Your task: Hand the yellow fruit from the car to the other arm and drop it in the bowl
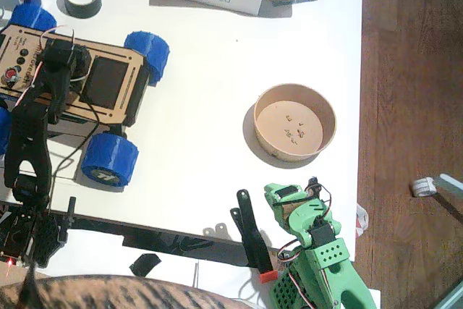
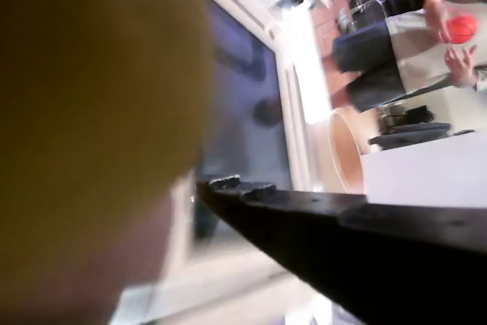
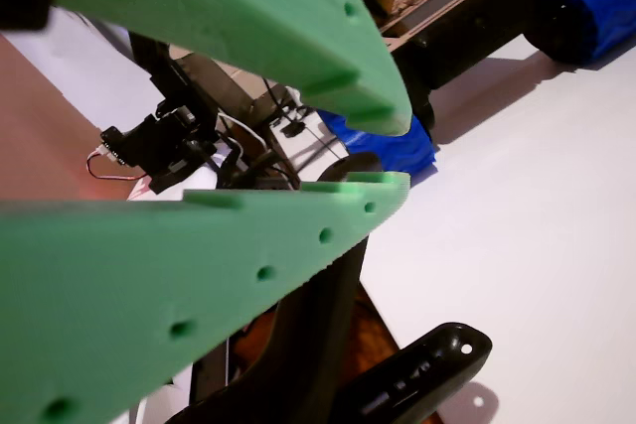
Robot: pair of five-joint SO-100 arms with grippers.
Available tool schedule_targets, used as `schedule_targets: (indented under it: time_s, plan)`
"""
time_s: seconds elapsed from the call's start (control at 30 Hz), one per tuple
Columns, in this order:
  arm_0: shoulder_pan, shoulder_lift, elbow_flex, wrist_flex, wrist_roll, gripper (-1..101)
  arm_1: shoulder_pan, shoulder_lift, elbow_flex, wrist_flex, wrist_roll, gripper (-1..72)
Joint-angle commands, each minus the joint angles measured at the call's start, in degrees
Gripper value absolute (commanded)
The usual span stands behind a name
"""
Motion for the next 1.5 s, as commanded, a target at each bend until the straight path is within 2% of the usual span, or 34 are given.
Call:
schedule_targets:
  time_s: [0.0, 0.47, 0.77, 1.2, 1.3, 1.47]
  plan:
    - [0.3, 1.5, -1.0, 1.3, -0.3, 36, 0.0, 0.4, -2.5, 0.3, -0.7, -0.1]
    - [-0.6, 7.4, -1.0, 1.6, -0.3, 36, 0.0, 0.4, -2.5, 0.3, -0.7, -0.1]
    - [-5.4, 12.0, -1.0, 6.2, 0.4, 36, 0.0, 0.4, -2.5, 0.3, -0.7, -0.1]
    - [-5.5, 14.9, 0.1, 9.8, 0.3, 36, 0.0, 0.4, -2.5, 0.3, -0.7, -0.1]
    - [-5.5, 18.0, 4.7, 7.3, 0.1, 36, 0.0, 0.4, -2.5, 0.3, -0.7, -0.1]
    - [-5.6, 22.4, 16.6, -3.3, -0.2, 36, 0.0, 0.4, -2.5, 0.3, -0.7, -0.1]
